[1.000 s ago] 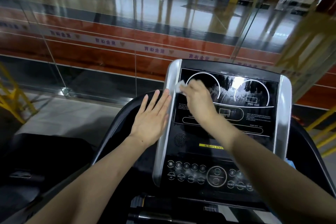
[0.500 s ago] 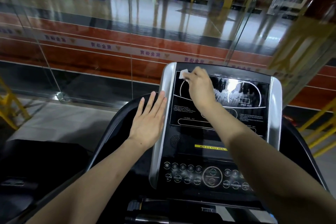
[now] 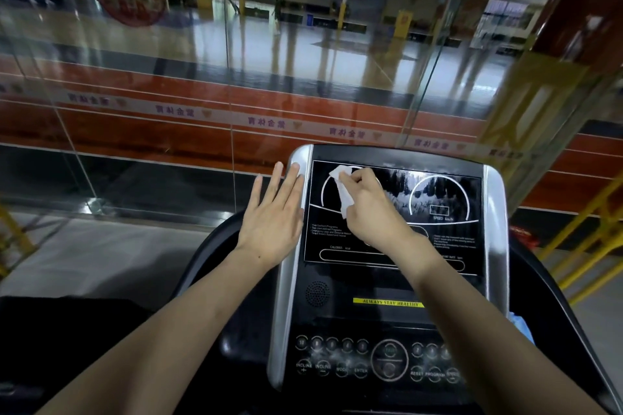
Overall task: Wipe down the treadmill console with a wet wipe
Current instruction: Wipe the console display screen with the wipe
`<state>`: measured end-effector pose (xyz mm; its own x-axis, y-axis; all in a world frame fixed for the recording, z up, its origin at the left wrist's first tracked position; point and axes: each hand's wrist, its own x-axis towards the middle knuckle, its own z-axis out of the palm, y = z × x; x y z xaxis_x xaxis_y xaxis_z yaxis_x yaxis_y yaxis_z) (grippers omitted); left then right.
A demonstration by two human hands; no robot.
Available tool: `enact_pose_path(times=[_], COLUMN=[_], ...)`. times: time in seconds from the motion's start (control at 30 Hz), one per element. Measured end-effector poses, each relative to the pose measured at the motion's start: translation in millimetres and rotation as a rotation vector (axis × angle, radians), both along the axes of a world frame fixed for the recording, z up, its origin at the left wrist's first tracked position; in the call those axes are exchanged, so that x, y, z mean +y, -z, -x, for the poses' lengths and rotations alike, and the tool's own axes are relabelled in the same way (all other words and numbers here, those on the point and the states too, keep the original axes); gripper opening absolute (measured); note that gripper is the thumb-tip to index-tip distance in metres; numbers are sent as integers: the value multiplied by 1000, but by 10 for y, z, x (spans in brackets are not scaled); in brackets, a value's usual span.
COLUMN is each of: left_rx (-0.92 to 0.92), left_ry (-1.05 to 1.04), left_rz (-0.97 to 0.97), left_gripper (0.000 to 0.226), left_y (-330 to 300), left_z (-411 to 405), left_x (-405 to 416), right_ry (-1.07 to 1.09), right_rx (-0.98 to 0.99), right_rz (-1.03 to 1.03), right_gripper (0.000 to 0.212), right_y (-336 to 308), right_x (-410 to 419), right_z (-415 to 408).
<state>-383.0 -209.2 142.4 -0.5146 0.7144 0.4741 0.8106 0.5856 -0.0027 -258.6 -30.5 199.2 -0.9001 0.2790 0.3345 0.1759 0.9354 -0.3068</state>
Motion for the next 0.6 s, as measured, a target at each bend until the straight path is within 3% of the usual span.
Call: enact_pose_path(times=[0.2,0.4,0.6], left_rx=[1,26,21], left_ry=[-23,-21,-23], left_rz=[-27,-39,-29], left_gripper=[68,69,72], left_y=[23,65,57], left_z=[33,65,66], left_x=[87,82,79], right_ry=[-38,-12,22], right_rx=[60,220,487], right_rz=[-89,-69,-74], right_gripper=[57,36,21], right_y=[64,101,127], right_x=[89,101,98], right_z=[-5,76,138])
